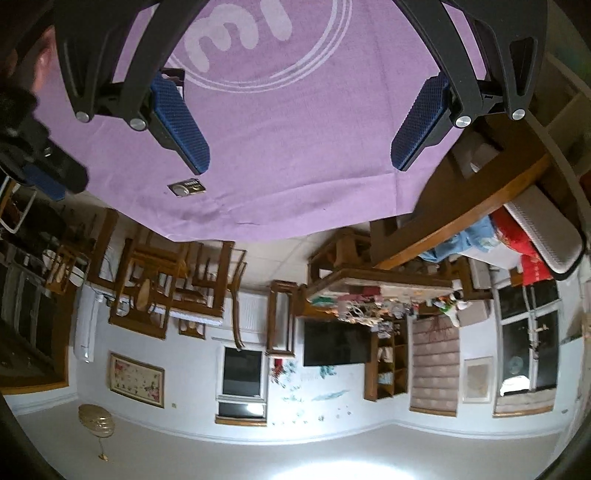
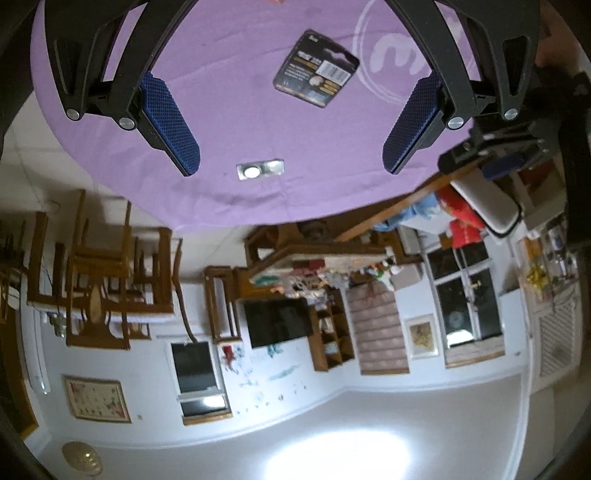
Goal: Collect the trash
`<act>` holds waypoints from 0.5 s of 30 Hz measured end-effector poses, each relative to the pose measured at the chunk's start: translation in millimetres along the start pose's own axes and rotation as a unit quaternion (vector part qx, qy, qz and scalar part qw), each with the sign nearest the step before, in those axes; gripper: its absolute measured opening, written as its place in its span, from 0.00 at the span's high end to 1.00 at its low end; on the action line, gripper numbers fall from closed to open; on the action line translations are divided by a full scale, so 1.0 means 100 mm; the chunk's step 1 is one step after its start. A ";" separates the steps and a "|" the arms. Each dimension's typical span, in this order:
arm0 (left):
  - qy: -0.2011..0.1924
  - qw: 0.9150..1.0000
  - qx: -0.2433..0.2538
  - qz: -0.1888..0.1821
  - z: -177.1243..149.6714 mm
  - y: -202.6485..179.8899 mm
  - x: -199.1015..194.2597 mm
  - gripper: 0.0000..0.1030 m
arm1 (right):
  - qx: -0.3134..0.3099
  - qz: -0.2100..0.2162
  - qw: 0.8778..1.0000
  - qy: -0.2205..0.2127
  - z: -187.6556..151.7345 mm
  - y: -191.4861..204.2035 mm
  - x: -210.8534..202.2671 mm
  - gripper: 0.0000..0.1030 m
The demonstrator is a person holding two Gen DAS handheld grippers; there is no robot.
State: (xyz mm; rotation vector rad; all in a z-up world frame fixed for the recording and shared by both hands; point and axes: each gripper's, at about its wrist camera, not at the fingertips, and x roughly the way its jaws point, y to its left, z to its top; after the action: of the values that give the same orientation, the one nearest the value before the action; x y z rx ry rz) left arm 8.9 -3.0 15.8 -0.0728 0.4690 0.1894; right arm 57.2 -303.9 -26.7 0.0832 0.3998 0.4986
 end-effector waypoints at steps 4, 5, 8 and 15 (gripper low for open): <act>0.002 1.000 -0.002 0.002 -0.01 -0.01 0.01 0.05 | -0.004 -0.003 1.000 -0.011 0.01 -0.04 -0.06 0.05; 0.001 1.000 -0.003 0.002 -0.01 0.00 0.00 0.05 | -0.006 -0.003 1.000 -0.012 0.01 -0.03 -0.07 0.05; 0.001 1.000 -0.005 -0.001 0.01 0.00 0.00 0.05 | -0.008 -0.001 1.000 -0.014 0.02 0.00 -0.08 0.05; 0.002 1.000 -0.005 -0.002 0.01 0.01 0.00 0.05 | -0.006 0.004 1.000 -0.013 0.00 0.00 -0.11 0.05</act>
State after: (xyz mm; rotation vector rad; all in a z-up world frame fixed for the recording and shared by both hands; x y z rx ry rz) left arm 9.2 -1.8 17.0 -0.0841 0.4715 0.1869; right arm 48.7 -309.4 -23.0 0.0803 0.3713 0.5070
